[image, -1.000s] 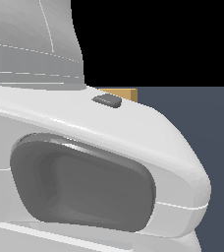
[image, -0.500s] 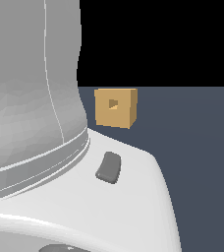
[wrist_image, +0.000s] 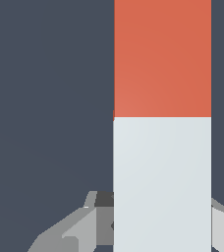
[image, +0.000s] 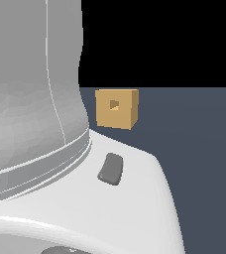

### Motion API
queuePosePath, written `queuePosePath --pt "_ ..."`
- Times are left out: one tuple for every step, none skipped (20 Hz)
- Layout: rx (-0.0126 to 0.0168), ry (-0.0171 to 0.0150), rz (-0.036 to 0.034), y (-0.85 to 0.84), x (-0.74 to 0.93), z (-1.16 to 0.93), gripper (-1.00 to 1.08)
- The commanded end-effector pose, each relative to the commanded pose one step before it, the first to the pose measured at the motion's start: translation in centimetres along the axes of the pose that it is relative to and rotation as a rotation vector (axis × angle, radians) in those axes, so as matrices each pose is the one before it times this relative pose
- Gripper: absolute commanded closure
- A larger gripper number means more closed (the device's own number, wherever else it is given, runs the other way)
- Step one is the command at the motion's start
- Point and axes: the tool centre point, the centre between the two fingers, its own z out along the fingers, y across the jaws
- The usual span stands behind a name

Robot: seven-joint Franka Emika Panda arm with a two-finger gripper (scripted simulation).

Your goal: Insert the peg into the horizontal hole in a box.

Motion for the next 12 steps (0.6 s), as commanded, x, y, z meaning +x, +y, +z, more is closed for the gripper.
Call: queuePosePath --pt "0.00016 -0.00009 -0.00015 -0.005 0.045 0.011 1.08" --pt "-0.00027 0.00011 0.00063 -0.03 0.079 -0.036 1.08" --pt "0.00002 0.0 0.00069 -0.044 0.152 -0.034 1.08" --pt "0.0 0.00001 0.00098 -0.062 0.215 -0.05 1.08" --pt "0.0 0.00001 0.00138 -0.082 0.272 -0.065 1.08" --pt "0.0 0.00001 0.00154 -0.099 0.346 -0.081 1.08" --pt "0.0 0.00001 0.00195 -0.119 0.406 -0.096 1.08" --pt "0.0 0.00001 0.00229 -0.138 0.467 -0.111 1.08" --pt "0.0 0.00002 0.00258 -0.155 0.529 -0.126 1.08" --pt "0.0 0.00002 0.00285 -0.172 0.59 -0.14 1.08" --pt "0.0 0.00002 0.00309 -0.188 0.65 -0.154 1.08" --pt "0.0 0.00002 0.00338 -0.204 0.705 -0.167 1.08"
